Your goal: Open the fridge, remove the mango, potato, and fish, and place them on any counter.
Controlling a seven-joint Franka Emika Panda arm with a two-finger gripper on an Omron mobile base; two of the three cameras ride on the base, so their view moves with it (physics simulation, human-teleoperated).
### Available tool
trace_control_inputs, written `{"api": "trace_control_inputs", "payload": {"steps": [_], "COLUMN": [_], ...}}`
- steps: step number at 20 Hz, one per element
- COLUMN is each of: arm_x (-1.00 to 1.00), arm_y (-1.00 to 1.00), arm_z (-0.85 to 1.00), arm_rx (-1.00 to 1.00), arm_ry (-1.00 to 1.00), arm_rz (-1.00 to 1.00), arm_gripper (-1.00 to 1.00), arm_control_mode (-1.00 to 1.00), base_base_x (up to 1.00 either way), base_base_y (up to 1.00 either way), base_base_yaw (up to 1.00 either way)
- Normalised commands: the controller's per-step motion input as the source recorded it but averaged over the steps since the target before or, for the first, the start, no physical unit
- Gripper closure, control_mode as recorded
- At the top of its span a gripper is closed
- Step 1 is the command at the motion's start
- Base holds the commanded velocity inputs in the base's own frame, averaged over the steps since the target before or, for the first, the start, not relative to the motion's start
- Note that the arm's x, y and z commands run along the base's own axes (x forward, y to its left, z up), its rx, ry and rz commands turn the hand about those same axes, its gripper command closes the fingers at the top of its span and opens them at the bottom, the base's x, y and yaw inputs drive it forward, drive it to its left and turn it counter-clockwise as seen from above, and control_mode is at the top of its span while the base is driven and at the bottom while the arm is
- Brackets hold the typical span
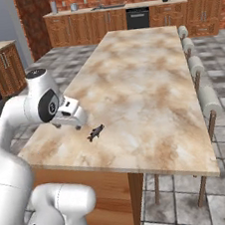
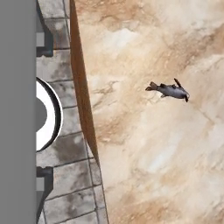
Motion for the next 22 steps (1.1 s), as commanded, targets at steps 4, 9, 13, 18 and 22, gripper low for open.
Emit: {"api": "trace_control_inputs", "payload": {"steps": [4, 9, 13, 18, 22], "arm_x": [-1.0, -0.2, 0.0, 0.0, 0.0], "arm_y": [-0.14, 0.0, 0.0, 0.0, 0.0], "arm_z": [-0.02, -0.01, 0.0, 0.0, 0.0], "arm_rx": [-0.01, 0.0, 0.0, 0.0, 0.0], "arm_ry": [0.05, 0.0, 0.0, 0.0, 0.0], "arm_rz": [0.15, 0.02, 0.0, 0.0, 0.0], "arm_gripper": [-1.0, -1.0, -1.0, -1.0, -1.0], "arm_control_mode": [-1.0, 1.0, 1.0, 1.0, 1.0], "base_base_x": [0.0, -0.79, -0.86, -0.46, -0.35], "base_base_y": [0.0, 0.1, 0.37, 0.61, 0.84], "base_base_yaw": [0.0, 0.28, 0.72, 0.8, 0.79]}}
